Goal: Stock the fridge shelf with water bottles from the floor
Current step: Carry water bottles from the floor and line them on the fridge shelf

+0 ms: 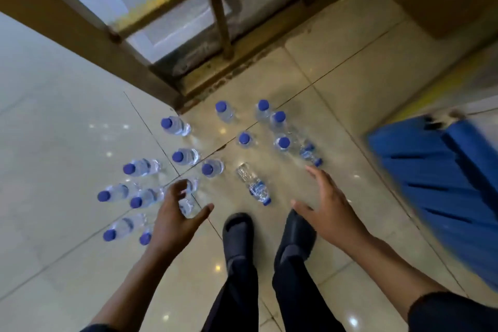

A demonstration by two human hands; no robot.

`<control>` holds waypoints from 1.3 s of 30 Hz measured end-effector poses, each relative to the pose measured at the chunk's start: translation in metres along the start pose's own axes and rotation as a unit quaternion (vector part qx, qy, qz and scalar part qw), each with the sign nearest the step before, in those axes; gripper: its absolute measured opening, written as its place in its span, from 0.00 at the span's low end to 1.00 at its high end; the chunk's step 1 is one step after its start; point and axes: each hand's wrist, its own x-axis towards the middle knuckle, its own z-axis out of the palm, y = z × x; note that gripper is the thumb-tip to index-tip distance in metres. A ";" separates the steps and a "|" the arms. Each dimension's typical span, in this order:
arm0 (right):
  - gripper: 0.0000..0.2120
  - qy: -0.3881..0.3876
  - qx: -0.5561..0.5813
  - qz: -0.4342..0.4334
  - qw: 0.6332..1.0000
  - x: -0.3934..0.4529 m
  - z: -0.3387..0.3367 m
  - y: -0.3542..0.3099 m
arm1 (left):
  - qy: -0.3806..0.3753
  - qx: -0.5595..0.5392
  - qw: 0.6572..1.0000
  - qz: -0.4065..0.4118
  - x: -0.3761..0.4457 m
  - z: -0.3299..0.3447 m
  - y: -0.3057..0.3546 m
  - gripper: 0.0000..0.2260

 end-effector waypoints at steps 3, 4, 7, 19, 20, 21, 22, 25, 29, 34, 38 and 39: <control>0.38 0.042 0.032 0.005 0.999 0.070 0.052 0.045 | 0.059 -0.070 0.993 -0.073 0.052 0.046 -0.055 0.33; 0.40 0.062 0.041 0.005 0.997 0.093 0.067 0.058 | 0.068 -0.103 0.988 -0.095 0.068 0.061 -0.069 0.34; 0.44 0.110 0.057 -0.012 0.992 0.156 0.103 0.088 | 0.086 -0.181 0.972 -0.122 0.111 0.106 -0.099 0.35; 0.27 0.230 0.135 -0.022 0.964 0.219 0.144 0.124 | 0.212 -0.180 0.958 -0.075 0.164 0.155 -0.121 0.22; 0.26 0.220 0.133 -0.021 0.966 0.209 0.137 0.119 | 0.201 -0.182 0.960 -0.074 0.155 0.147 -0.118 0.21; 0.26 0.206 0.134 -0.019 0.969 0.196 0.128 0.112 | 0.190 -0.179 0.963 -0.070 0.143 0.137 -0.113 0.21; 0.26 0.193 0.137 -0.014 0.971 0.181 0.116 0.103 | 0.180 -0.175 0.966 -0.061 0.130 0.124 -0.104 0.22; 0.27 0.166 0.157 0.006 0.974 0.125 0.070 0.069 | 0.150 -0.154 0.976 -0.024 0.083 0.077 -0.064 0.24; 0.26 0.150 0.186 0.013 0.971 0.039 -0.018 -0.003 | 0.083 -0.122 0.986 0.074 0.014 0.000 0.034 0.24; 0.25 0.150 0.250 -0.014 0.956 -0.078 -0.149 -0.107 | -0.004 -0.138 0.972 0.190 -0.077 -0.080 0.183 0.24; 0.24 0.247 0.307 -0.056 0.917 -0.178 -0.238 -0.176 | -0.054 -0.202 0.937 0.280 -0.147 -0.117 0.297 0.24; 0.23 0.285 0.324 -0.072 0.899 -0.202 -0.259 -0.191 | -0.063 -0.220 0.924 0.307 -0.164 -0.124 0.326 0.23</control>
